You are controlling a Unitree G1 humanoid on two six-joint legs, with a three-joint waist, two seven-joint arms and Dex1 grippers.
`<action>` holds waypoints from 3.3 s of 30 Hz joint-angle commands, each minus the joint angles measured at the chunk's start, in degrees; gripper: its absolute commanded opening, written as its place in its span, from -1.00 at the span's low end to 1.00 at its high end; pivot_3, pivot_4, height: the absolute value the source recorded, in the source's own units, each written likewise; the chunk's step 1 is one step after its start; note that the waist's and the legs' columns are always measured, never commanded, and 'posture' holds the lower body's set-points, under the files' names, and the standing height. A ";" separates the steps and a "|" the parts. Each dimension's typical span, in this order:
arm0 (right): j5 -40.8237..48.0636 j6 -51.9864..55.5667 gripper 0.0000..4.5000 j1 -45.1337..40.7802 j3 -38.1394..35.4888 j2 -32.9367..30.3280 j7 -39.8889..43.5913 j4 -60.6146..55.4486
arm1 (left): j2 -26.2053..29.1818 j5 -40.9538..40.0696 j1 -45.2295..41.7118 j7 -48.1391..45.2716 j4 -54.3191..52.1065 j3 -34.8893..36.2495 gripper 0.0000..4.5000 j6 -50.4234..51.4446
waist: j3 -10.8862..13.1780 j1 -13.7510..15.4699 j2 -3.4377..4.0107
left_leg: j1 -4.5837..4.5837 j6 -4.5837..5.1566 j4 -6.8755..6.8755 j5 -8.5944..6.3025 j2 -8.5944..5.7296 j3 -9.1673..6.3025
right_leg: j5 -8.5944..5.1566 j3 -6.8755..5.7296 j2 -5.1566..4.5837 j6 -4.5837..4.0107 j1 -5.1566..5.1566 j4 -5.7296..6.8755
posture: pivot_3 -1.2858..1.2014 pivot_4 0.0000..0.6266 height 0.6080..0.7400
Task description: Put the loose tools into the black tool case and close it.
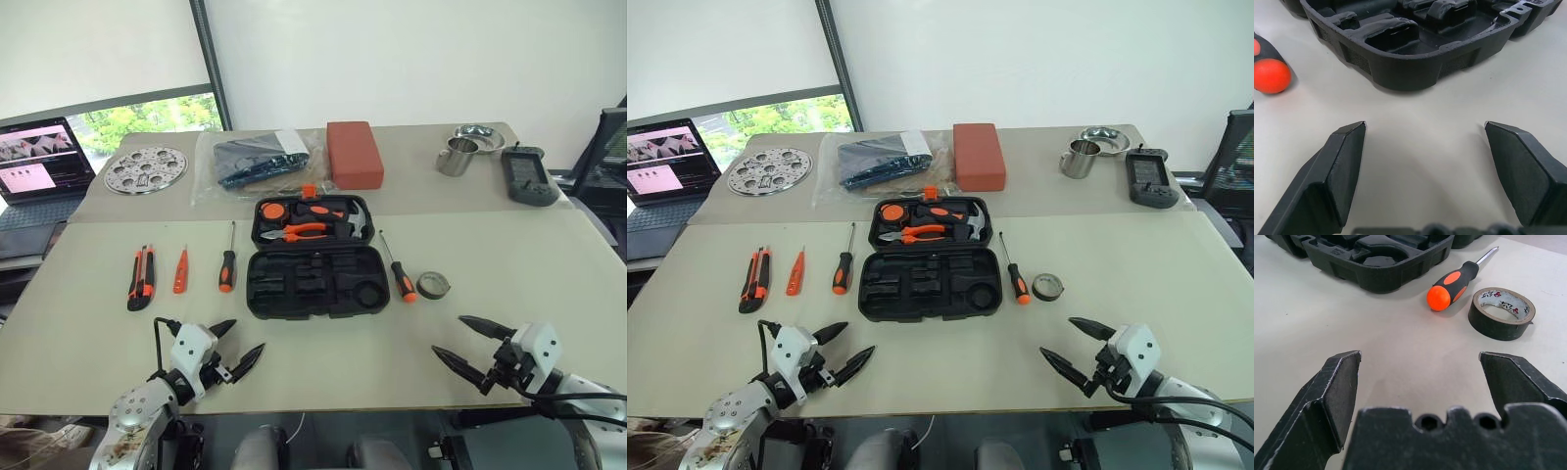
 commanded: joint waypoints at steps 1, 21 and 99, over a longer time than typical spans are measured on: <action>0.56 -1.76 0.99 -1.02 -1.30 -1.01 0.45 0.24 | -0.12 0.36 0.25 0.24 -0.25 0.02 0.84 -1.36 | 0.00 0.00 0.00 | 0.00 0.00 0.00 0.00 0.00 0.00 | 0.00 0.00 0.00 0.00 0.00 0.00 | 0.03 -0.52 1.00; 8.92 6.85 0.99 -8.53 -0.09 -2.19 -0.95 -10.39 | -3.25 -7.16 -5.15 10.57 -10.32 6.21 0.84 7.98 | 0.08 -0.05 -0.07 | -0.01 0.00 0.05 0.01 0.04 -0.01 | 0.01 -0.01 0.05 0.02 0.00 0.06 | 0.03 -0.52 1.00; 12.23 26.48 1.00 -13.13 -2.54 -5.20 -16.76 -30.23 | 3.94 21.26 -78.89 -39.63 77.98 -16.55 -0.58 -27.73 | 0.14 0.90 -0.05 | -0.82 -0.07 0.17 0.18 -0.48 -0.13 | -0.12 0.07 0.91 0.48 -0.83 0.32 | 0.03 -0.52 1.00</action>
